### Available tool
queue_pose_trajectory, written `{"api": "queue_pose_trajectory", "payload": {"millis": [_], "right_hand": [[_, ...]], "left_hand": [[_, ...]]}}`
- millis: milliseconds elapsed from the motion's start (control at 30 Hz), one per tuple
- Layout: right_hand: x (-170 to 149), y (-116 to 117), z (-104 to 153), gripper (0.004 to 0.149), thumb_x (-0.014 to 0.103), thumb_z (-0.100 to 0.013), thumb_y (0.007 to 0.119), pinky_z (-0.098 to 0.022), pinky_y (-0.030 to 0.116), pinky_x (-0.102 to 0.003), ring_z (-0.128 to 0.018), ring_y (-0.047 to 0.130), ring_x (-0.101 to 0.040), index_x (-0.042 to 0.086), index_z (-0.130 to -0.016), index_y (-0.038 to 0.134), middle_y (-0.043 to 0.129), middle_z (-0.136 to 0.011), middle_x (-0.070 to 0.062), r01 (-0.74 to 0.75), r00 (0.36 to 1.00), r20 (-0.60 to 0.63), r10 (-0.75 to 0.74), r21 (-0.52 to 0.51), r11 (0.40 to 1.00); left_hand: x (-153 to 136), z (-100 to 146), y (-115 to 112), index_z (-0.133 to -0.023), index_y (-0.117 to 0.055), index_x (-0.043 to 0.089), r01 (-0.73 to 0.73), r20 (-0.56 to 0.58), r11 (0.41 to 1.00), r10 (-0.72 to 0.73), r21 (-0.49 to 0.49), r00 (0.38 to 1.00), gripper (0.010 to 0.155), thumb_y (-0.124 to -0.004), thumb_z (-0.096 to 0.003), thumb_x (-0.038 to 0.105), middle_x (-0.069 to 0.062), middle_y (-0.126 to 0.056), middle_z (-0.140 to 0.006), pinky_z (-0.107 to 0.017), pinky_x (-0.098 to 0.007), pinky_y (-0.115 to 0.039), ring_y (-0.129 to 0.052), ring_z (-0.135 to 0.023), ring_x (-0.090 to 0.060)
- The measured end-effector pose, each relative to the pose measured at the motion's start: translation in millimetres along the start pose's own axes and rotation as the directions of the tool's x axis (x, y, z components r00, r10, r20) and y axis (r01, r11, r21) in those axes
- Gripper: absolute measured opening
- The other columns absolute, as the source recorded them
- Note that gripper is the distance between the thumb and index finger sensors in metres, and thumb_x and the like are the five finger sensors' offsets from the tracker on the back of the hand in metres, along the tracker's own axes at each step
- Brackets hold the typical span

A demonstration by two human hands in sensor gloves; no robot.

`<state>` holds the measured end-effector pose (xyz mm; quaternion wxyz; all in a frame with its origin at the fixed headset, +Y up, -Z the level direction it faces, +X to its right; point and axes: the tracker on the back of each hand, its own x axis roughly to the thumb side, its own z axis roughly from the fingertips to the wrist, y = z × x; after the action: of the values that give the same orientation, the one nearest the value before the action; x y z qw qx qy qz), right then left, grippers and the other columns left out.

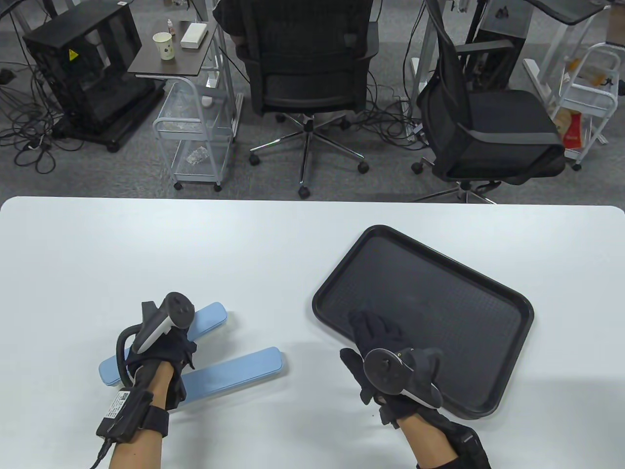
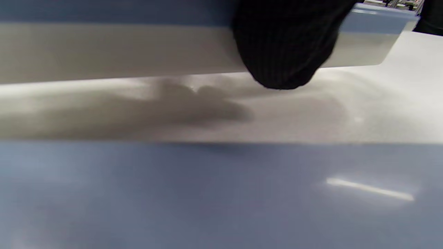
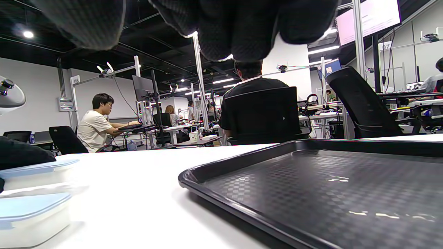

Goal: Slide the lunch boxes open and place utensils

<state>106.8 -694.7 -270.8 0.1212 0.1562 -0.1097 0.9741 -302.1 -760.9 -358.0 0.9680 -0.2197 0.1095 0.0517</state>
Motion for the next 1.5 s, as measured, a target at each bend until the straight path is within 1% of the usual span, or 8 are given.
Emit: {"api": "queue_pose_trajectory", "payload": {"millis": [167,367,600,733,933,1067,1267,1500], "right_hand": [[0,-1,0,0.071,0.053,-0.048,0.072,-0.070,0.058,-0.058,-0.097,0.066,-0.040,0.025,-0.108,0.047,0.055,-0.108,-0.014,-0.003,1.000,-0.005,0.003,0.008,1.000],[-2,-2,0,0.071,0.054,-0.048,0.072,-0.069,0.058,-0.058,-0.097,0.065,-0.040,0.025,-0.108,0.047,0.055,-0.108,-0.014,-0.026,1.000,-0.014,0.026,0.013,1.000],[-4,-3,-1,0.071,0.053,-0.048,0.072,-0.070,0.058,-0.058,-0.098,0.065,-0.040,0.025,-0.108,0.047,0.055,-0.109,-0.014,-0.024,1.000,-0.019,0.024,0.015,1.000],[-4,-3,-1,0.070,0.053,-0.048,0.072,-0.070,0.058,-0.058,-0.098,0.064,-0.040,0.025,-0.108,0.047,0.054,-0.109,-0.014,-0.045,0.999,-0.017,0.046,0.017,0.999],[-2,-2,-1,0.070,0.053,-0.048,0.072,-0.070,0.057,-0.058,-0.098,0.063,-0.040,0.026,-0.108,0.047,0.053,-0.109,-0.014,-0.055,0.998,-0.013,0.056,0.021,0.998],[-2,-1,-1,0.070,0.053,-0.048,0.072,-0.070,0.057,-0.058,-0.099,0.063,-0.040,0.027,-0.108,0.047,0.052,-0.109,-0.014,-0.059,0.998,-0.012,0.059,0.021,0.998],[4,-2,0,0.070,0.053,-0.048,0.072,-0.071,0.056,-0.058,-0.100,0.061,-0.041,0.027,-0.108,0.046,0.050,-0.110,-0.014,-0.092,0.996,0.001,0.092,0.021,0.996],[8,2,0,0.070,0.053,-0.048,0.072,-0.071,0.055,-0.058,-0.101,0.060,-0.041,0.026,-0.108,0.047,0.049,-0.111,-0.014,-0.101,0.995,0.014,0.101,0.034,0.994]], "left_hand": [[-6,-8,-8,-0.105,-0.030,0.041,0.002,-0.045,0.998,-0.005,-0.069,0.999,0.083,-0.085,-0.0418,0.039,0.000,-0.046,-0.111,-0.074,-0.064,-0.040,-0.054,-0.103,-0.033],[-5,-8,-10,-0.104,-0.029,0.042,0.021,-0.064,0.999,-0.024,-0.044,0.998,0.085,-0.086,-0.0410,0.043,0.001,-0.044,-0.112,-0.074,-0.064,-0.040,-0.053,-0.102,-0.032],[0,5,0,-0.105,-0.025,0.040,-0.025,0.021,1.000,0.025,0.002,0.999,0.091,-0.087,-0.0383,0.048,0.002,-0.032,-0.115,-0.074,-0.065,-0.034,-0.042,-0.107,-0.036],[8,22,14,-0.105,-0.031,0.042,-0.068,0.112,0.996,0.062,0.057,0.992,0.088,-0.087,-0.0377,0.049,0.002,-0.030,-0.116,-0.074,-0.066,-0.030,-0.038,-0.109,-0.036],[29,69,48,-0.105,-0.033,0.041,-0.119,0.277,0.966,0.052,0.229,0.959,0.087,-0.087,-0.0375,0.051,0.002,-0.029,-0.116,-0.074,-0.066,-0.026,-0.035,-0.110,-0.036],[39,93,54,-0.106,-0.033,0.040,-0.129,0.353,0.953,0.024,0.276,0.935,0.087,-0.086,-0.0378,0.052,0.001,-0.027,-0.116,-0.073,-0.066,-0.023,-0.032,-0.110,-0.036],[50,118,43,-0.107,-0.033,0.038,-0.092,0.419,0.944,-0.052,0.316,0.906,0.088,-0.086,-0.0376,0.053,0.001,-0.026,-0.117,-0.073,-0.066,-0.020,-0.028,-0.111,-0.036],[52,116,15,-0.107,-0.033,0.038,-0.049,0.422,0.951,-0.089,0.304,0.902,0.088,-0.085,-0.0375,0.054,0.001,-0.025,-0.117,-0.072,-0.066,-0.019,-0.027,-0.112,-0.036]]}}
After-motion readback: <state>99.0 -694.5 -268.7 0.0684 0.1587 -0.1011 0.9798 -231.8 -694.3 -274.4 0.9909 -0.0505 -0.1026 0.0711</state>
